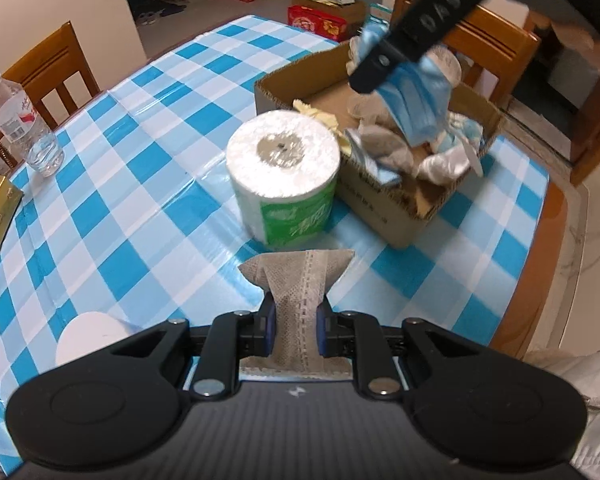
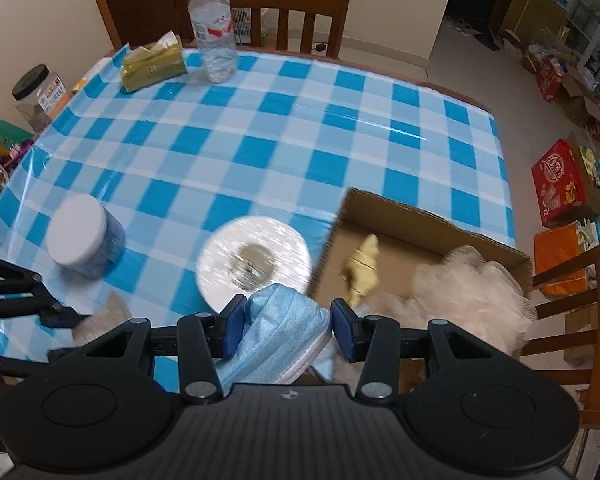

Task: Organize soft objects
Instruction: 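Carry the mask into the box and open the right gripper while the left carries the pad, then open the left gripper to drop the beige pad into the box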

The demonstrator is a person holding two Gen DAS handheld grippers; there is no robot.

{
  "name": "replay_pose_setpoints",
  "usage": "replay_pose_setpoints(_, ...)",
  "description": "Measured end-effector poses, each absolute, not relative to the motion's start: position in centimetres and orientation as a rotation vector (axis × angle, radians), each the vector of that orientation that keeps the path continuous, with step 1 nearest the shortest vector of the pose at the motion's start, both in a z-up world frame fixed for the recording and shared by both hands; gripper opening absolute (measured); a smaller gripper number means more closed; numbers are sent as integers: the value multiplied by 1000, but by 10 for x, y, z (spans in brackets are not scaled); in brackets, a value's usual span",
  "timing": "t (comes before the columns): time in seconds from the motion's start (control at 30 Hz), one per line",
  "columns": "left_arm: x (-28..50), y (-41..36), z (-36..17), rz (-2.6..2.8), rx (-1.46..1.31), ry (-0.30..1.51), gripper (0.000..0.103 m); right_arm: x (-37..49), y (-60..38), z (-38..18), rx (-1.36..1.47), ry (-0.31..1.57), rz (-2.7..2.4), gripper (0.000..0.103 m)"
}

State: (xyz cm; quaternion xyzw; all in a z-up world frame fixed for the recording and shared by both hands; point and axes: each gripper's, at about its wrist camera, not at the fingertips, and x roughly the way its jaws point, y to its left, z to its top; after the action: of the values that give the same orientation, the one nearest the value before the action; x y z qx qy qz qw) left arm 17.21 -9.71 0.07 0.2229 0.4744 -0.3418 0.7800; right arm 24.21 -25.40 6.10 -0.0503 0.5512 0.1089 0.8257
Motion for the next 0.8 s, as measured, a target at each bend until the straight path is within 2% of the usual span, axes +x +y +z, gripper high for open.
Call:
replay_pose_setpoints(0.13,173,-119,4,-711,458,1022,17,240,-274,56,-154,1154,259,51)
replay_pose_setpoints(0.23,175,-135,7,-693,453,1014,17,240,-283,51,-197,1128,288,55)
replay_pose_setpoints(0.27,176,-141,7,-690,446,1013,17,240,-286,49,-204,1123,297,59)
replay_pose_setpoints(0.33,180,-150,9,-680,434,1013,17,239,-293,44,-200,1110,329,77)
replay_pose_setpoints(0.37,180,-155,10,-678,434,1011,17,239,-295,41,-201,1106,339,90)
replay_pose_setpoints(0.4,182,-160,11,-674,435,1007,17,239,-298,38,-198,1102,338,94)
replay_pose_setpoints(0.8,216,-221,20,-683,401,981,17,215,-359,32,-33,1037,297,103)
